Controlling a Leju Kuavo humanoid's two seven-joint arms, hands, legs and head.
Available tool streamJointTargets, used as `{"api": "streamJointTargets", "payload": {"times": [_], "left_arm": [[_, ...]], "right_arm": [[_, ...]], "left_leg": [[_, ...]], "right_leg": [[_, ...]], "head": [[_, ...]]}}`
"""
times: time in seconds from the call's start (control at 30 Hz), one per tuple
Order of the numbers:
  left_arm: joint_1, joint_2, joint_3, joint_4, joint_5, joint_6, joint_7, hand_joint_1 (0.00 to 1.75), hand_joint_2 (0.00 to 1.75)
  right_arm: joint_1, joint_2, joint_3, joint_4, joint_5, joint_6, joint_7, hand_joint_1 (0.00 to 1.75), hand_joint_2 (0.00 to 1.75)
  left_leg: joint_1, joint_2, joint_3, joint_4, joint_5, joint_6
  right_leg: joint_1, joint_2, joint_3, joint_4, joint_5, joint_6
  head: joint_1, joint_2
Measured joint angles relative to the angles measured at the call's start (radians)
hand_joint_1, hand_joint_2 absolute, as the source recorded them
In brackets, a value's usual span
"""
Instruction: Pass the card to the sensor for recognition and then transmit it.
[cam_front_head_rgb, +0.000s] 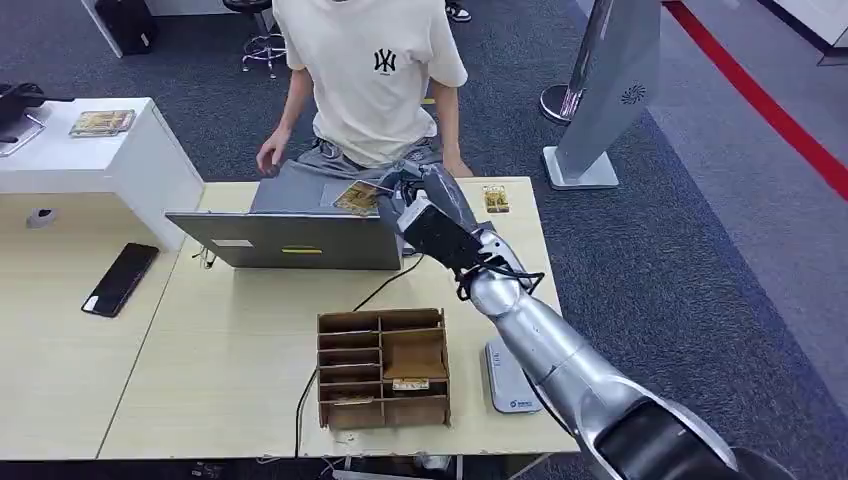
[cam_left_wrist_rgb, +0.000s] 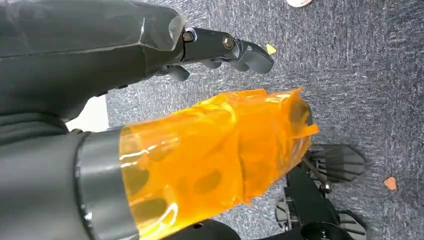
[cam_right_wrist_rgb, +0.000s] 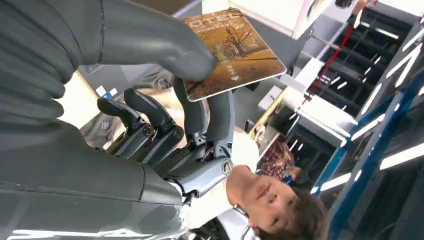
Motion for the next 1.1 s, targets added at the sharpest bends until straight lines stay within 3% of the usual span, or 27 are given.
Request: {"api": "streamJointTargets", "payload": {"times": [0.37, 0.8, 0.97, 1.03, 1.1], "left_arm": [[-0.013, 0.000, 0.000, -0.006, -0.032, 0.000, 0.018, 0.00, 0.00], [-0.025, 0.000, 0.000, -0.015, -0.069, 0.005, 0.047, 0.00, 0.00], [-0.027, 0.000, 0.000, -0.016, -0.072, 0.006, 0.050, 0.00, 0.00], [-0.027, 0.000, 0.000, -0.016, -0.073, 0.009, 0.050, 0.00, 0.00], [-0.027, 0.000, 0.000, -0.016, -0.074, 0.009, 0.050, 0.00, 0.00]], "right_arm": [[-0.079, 0.053, 0.000, 0.136, 0.090, -0.122, -0.001, 1.75, 1.75], [-0.211, 0.103, 0.046, 0.362, 0.335, -0.374, 0.060, 1.75, 1.75], [-0.228, 0.111, 0.071, 0.435, 0.388, -0.401, 0.082, 1.75, 1.75], [-0.229, 0.115, 0.080, 0.456, 0.407, -0.406, 0.092, 1.36, 1.75], [-0.229, 0.117, 0.087, 0.472, 0.423, -0.409, 0.105, 0.19, 1.75]], "left_leg": [[0.000, 0.000, 0.000, 0.000, 0.000, 0.000], [0.000, 0.000, 0.000, 0.000, 0.000, 0.000], [0.000, 0.000, -0.001, 0.000, 0.000, 0.000], [0.000, 0.000, -0.001, 0.000, 0.000, 0.000], [0.000, 0.000, -0.001, 0.000, 0.000, 0.000]], "right_leg": [[0.000, 0.000, 0.000, 0.000, 0.000, 0.000], [0.000, 0.000, 0.000, 0.000, 0.000, 0.000], [0.000, 0.000, -0.001, 0.000, 0.000, 0.000], [0.000, 0.000, -0.001, 0.000, 0.000, 0.000], [0.000, 0.000, -0.001, 0.000, 0.000, 0.000]], "head": [[0.000, 0.000], [-0.001, 0.000], [0.000, 0.000], [0.000, 0.000], [0.000, 0.000]]}}
